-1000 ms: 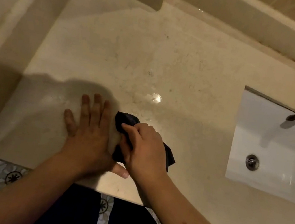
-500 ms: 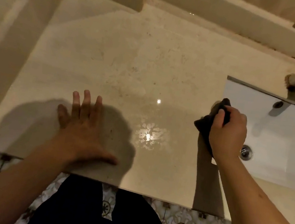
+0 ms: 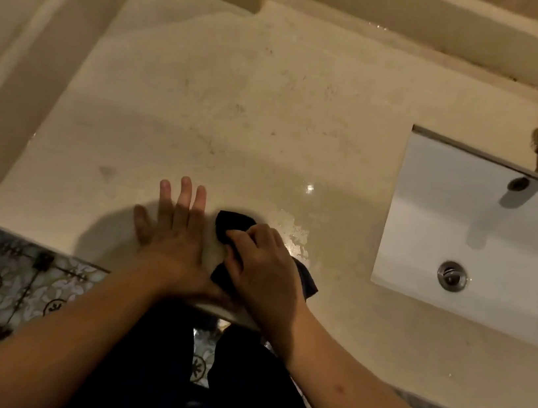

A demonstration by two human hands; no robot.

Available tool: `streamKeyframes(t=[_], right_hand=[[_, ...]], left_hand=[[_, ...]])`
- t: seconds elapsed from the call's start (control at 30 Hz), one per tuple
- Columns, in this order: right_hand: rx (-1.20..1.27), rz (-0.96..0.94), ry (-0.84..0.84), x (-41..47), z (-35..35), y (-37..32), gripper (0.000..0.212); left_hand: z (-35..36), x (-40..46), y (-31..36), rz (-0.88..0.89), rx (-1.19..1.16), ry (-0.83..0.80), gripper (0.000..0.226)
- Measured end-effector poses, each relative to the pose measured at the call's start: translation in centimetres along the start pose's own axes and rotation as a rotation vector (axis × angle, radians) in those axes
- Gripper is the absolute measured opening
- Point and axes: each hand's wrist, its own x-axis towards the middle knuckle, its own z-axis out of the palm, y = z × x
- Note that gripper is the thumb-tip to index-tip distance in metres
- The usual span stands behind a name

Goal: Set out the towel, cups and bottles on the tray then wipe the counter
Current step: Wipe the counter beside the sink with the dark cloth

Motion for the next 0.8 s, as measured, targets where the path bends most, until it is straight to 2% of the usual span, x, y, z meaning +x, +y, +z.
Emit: streamKeyframes(t=[0.1,0.2,0.5,0.57,0.67,0.73,0.8], right_hand=[[-0.029,-0.002,-0.015,-1.2,-1.9,2.6,0.02],[-0.049,0.084,-0.001,-2.6,-4.4,5.3,0.026],[-0.189,0.637,0.261,-4.5,-9.7,10.9,0.03],[-0.161,0.619,0.349,-4.4,-9.5,9.1,0.03],[-0.101,0.422,0.436,-3.2,-7.7,4.5,0.026],[-0.098,0.297,0.382,-2.5,-6.1,2.0,0.025],[-0.173,0.27,0.223,-2.4,-4.2,0.8,0.028]], left_hand=[[0.2,0.1,-0.1,0.0,-0.019,-0.018,0.178],[-0.2,0.0,-0.2,0.015,-0.048,-0.068,0.181],[-1.1,-0.5,0.3,0.025,-0.055,-0.102,0.18],[-1.0,-0.9,-0.1,0.076,-0.071,-0.074,0.18],[-0.6,-1.5,-0.7,0.127,-0.087,-0.021,0.178],[-0.5,-1.6,-0.8,0.14,-0.097,-0.015,0.178],[-0.4,-1.6,-0.8,0.14,-0.099,-0.008,0.179]])
